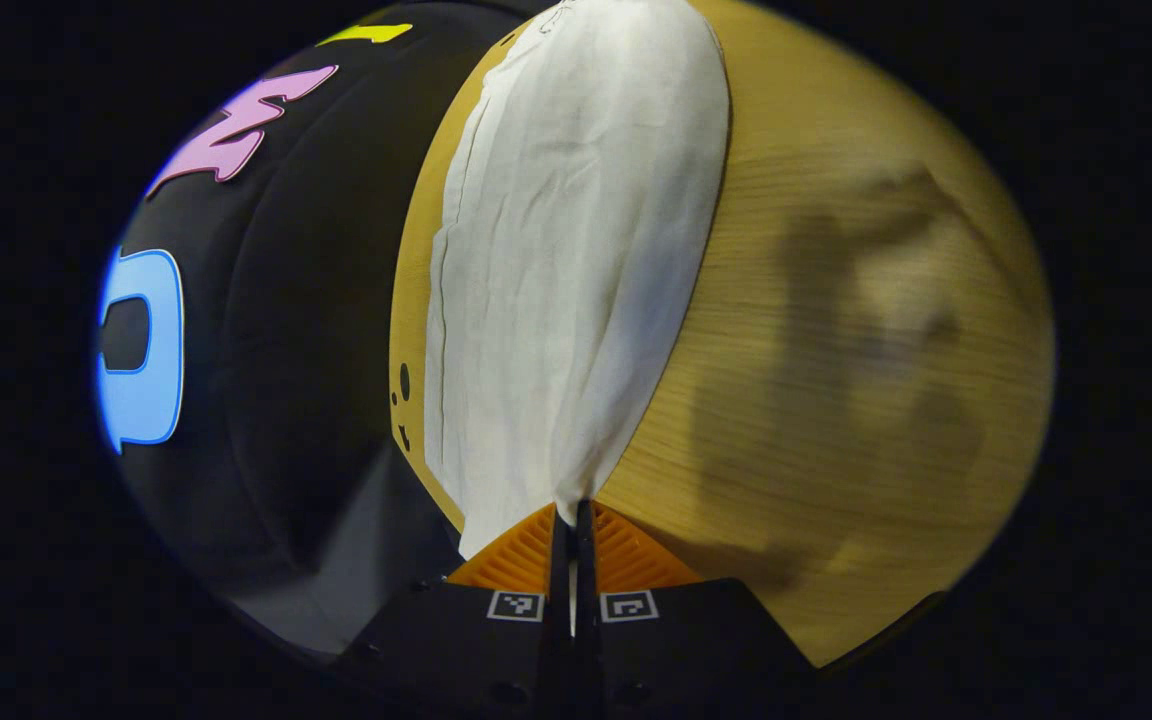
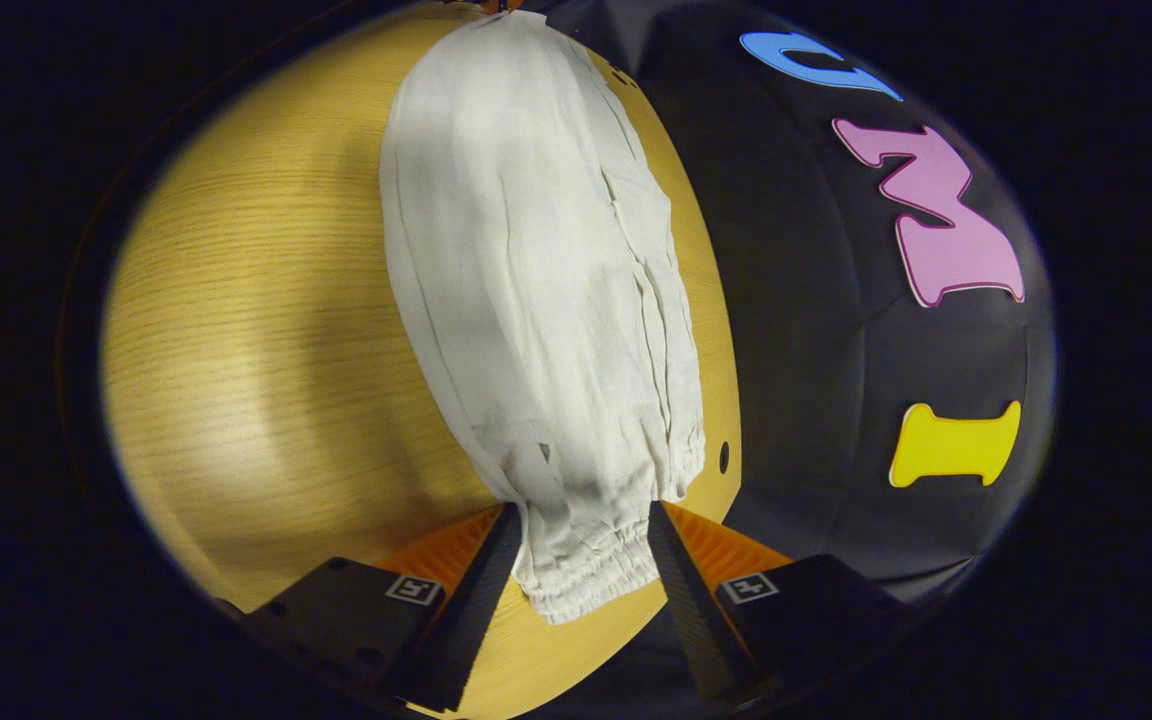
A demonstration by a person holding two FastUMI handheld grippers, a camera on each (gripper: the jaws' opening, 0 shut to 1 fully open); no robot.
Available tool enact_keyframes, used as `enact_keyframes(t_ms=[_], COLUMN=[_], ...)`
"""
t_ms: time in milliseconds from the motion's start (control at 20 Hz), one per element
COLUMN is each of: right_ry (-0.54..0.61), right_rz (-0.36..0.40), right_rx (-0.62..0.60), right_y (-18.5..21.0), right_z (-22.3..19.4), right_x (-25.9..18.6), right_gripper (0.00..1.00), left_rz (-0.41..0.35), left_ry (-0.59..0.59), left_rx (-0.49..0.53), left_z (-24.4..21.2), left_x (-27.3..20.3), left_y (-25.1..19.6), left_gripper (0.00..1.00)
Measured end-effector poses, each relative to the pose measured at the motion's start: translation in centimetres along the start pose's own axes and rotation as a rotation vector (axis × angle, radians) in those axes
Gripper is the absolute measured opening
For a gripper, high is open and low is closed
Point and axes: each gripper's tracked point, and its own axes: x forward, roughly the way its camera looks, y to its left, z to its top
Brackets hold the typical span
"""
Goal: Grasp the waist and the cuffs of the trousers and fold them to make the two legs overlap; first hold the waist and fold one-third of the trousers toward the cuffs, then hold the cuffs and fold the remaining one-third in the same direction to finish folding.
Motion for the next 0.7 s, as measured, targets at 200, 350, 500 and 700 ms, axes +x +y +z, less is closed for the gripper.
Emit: enact_keyframes(t_ms=[200, 350, 500, 700], right_ry=[0.048, 0.07, 0.074, 0.073], right_rz=[0.084, 0.087, 0.08, 0.007], right_rx=[0.042, 0.02, -0.004, 0.016], right_y=[1.8, 1.8, 1.5, 0.2], right_z=[0.2, 0.1, 0.1, 0.6], right_x=[-0.2, 0.4, 0.0, -1.1], right_gripper=[0.36, 0.12, 0.07, 0.05], left_rz=[-0.001, 0.008, 0.008, 0.086], left_ry=[0.004, 0.001, 0.007, 0.011], left_rx=[0.005, 0.011, -0.037, -0.129], left_z=[0.0, -0.1, 0.0, 0.6], left_x=[0.0, 0.0, 0.0, -0.7], left_y=[0.0, 0.1, 0.1, 1.9], left_gripper=[0.06, 0.06, 0.06, 0.05])
